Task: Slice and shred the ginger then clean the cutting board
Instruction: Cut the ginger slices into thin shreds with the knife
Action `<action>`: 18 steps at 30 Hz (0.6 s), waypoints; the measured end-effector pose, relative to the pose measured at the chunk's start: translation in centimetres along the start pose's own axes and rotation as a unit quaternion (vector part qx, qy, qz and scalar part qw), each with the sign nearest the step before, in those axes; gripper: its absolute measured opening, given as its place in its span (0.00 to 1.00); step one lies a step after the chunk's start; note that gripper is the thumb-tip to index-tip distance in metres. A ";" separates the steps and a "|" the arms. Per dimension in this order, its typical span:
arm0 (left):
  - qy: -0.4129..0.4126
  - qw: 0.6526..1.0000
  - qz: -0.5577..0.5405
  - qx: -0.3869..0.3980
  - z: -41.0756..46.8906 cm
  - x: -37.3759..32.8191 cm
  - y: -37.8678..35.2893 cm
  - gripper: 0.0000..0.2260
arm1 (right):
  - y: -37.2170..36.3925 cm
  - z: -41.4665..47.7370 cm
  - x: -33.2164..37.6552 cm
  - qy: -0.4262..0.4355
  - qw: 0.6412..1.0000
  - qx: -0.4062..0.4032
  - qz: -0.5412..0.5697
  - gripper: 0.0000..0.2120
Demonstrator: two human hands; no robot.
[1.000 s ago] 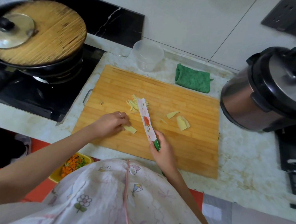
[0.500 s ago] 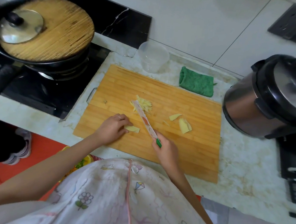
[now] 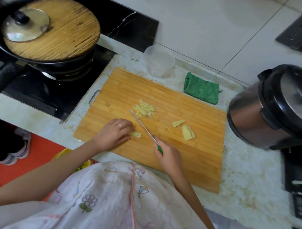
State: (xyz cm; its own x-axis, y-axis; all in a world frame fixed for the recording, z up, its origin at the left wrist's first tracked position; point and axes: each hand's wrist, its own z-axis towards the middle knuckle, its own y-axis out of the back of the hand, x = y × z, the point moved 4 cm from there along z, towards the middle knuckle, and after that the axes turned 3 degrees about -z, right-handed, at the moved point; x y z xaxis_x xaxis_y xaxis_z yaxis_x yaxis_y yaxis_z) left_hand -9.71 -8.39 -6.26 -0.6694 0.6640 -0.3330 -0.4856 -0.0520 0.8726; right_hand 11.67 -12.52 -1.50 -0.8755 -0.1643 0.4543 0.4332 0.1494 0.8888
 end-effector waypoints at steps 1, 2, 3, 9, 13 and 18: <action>-0.025 1.000 0.011 -0.010 -0.2 -0.5 -0.2 0.12 | 0.1 0.1 0.0 0.010 1.000 0.003 -0.007 0.18; -0.042 0.999 0.022 -0.012 -0.5 -0.9 -0.5 0.12 | 0.2 0.2 0.1 0.020 1.000 0.010 -0.016 0.18; -0.049 0.998 0.033 -0.008 -0.8 -1.2 -0.9 0.13 | 0.2 0.4 0.1 0.028 0.999 0.020 -0.025 0.19; 0.004 0.999 0.037 -0.022 -1.7 -2.1 -1.9 0.15 | -0.1 0.8 0.9 0.064 0.993 0.059 -0.084 0.20; 0.023 0.998 0.041 -0.037 -1.6 -2.5 -2.0 0.13 | -0.3 0.8 1.3 0.093 0.986 0.038 -0.131 0.19; 0.033 0.997 0.049 -0.049 -1.5 -2.7 -1.9 0.13 | 0.1 1.3 1.5 0.104 0.983 0.030 -0.148 0.19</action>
State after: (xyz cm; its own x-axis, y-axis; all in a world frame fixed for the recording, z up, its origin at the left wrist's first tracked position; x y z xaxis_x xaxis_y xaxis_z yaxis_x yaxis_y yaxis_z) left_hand -7.79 -11.21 -7.54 -0.7504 0.6021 -0.2728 -0.4659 -0.1889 0.8644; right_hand 10.13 -11.43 -0.80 -0.8963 -0.4037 0.1834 0.1464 0.1210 0.9818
